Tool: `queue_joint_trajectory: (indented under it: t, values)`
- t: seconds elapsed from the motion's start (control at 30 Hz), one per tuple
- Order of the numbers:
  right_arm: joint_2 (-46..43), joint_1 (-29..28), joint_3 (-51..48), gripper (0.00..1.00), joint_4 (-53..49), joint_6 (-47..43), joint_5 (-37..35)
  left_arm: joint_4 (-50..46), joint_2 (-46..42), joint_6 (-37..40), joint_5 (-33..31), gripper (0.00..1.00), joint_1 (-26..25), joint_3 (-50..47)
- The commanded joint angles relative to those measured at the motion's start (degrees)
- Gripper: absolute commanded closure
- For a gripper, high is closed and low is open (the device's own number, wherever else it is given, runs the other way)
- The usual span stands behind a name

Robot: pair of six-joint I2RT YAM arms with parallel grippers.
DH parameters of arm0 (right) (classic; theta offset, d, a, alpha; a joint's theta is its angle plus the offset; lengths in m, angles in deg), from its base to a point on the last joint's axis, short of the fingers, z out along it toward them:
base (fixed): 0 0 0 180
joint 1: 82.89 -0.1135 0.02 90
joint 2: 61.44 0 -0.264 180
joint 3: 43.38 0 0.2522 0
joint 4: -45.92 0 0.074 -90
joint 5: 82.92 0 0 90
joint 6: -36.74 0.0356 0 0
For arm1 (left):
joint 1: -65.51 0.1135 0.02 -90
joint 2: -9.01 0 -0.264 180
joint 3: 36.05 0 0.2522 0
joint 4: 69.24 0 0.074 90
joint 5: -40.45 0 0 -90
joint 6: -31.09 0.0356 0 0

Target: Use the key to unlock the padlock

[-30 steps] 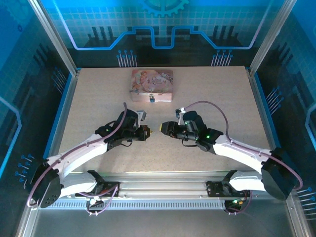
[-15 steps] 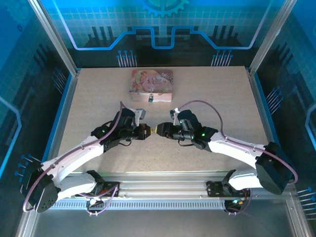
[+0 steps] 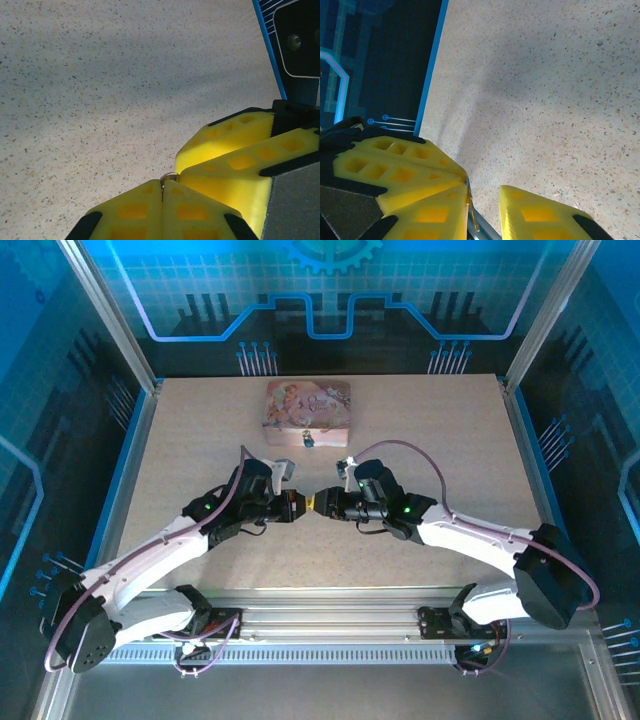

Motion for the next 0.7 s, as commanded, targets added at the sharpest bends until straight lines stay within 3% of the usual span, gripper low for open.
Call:
queue_joint_trajectory:
  t: [0.0,0.23,0.4,0.5,0.6,0.67]
  values:
    - [1.1,-0.9,1.9,0.81,0.9,-0.6,1.1,0.4,-1.6,-0.5,1.5,1.0,0.4,1.3]
    - [1.3,-0.9,1.4,1.0,2.2,-2.4,1.0,0.3,-1.9,0.1,2.4,1.0,0.4,1.2]
    - [-0.4,-0.2,1.8,1.0,2.7,-11.5,4.5,0.8,-2.5,1.7,4.7,1.0,0.4,0.3]
    - [-1.6,0.8,4.6,1.0,-3.5,-19.4,6.6,1.0,-3.5,2.5,5.3,1.0,0.4,-0.4]
    - [-1.6,2.1,9.1,1.0,-11.2,-26.8,9.5,1.0,-4.8,3.7,5.2,0.91,0.4,-0.9]
    - [-1.1,2.9,11.6,1.0,-16.8,-31.4,10.6,0.8,-5.9,5.2,5.2,0.74,0.4,-1.1]
